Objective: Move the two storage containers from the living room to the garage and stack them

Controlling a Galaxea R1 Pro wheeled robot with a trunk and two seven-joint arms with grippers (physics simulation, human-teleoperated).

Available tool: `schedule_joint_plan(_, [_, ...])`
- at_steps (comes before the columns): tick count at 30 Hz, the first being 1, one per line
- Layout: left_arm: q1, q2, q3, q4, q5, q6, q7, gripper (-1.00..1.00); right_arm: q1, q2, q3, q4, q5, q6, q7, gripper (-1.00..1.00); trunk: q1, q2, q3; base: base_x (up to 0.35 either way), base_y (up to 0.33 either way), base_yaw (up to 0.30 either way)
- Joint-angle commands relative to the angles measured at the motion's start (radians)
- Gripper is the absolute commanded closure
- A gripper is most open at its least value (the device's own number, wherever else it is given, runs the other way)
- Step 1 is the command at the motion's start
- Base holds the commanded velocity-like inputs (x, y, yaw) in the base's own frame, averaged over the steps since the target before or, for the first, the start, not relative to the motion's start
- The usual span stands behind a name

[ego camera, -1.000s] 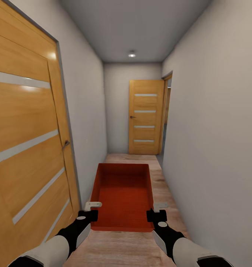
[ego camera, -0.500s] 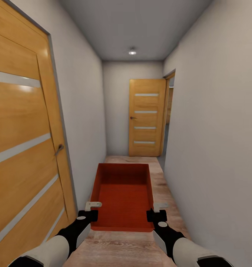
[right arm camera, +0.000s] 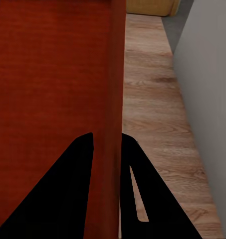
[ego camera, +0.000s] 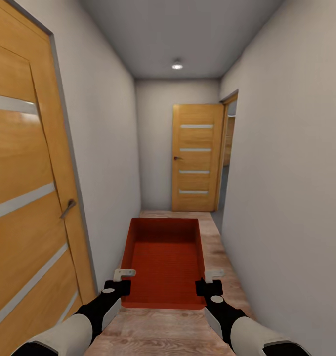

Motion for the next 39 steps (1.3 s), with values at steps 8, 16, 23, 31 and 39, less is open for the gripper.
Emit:
schedule_joint_plan(8, [-0.002,0.002,0.072,-0.003,-0.008,0.003,0.044,1.00,0.000,-0.020,-0.007,0.002,0.001,-0.006,-0.017,1.00,0.001,-0.001,-0.002,0.322,0.000,0.000])
schedule_joint_plan(16, [-0.001,0.001,0.072,-0.001,-0.007,0.003,0.044,1.00,0.000,-0.021,-0.008,0.002,0.001,-0.012,-0.018,1.00,0.001,-0.001,-0.002,0.322,0.000,0.000])
schedule_joint_plan(23, [-0.001,0.001,0.072,-0.005,-0.007,0.001,0.042,1.00,0.000,-0.021,-0.008,0.002,0.001,-0.015,-0.017,1.00,0.001,-0.001,-0.002,0.322,0.000,0.000])
schedule_joint_plan(31, [-0.001,0.003,0.072,-0.006,-0.007,0.001,0.043,1.00,0.000,-0.019,-0.007,0.003,0.001,-0.015,-0.017,1.00,0.001,-0.001,-0.002,0.322,0.000,0.000])
schedule_joint_plan(39, [-0.002,0.004,0.072,-0.003,-0.008,0.002,0.044,1.00,0.000,-0.019,-0.008,0.003,0.000,-0.016,-0.017,1.00,0.001,-0.001,-0.002,0.322,0.000,0.000])
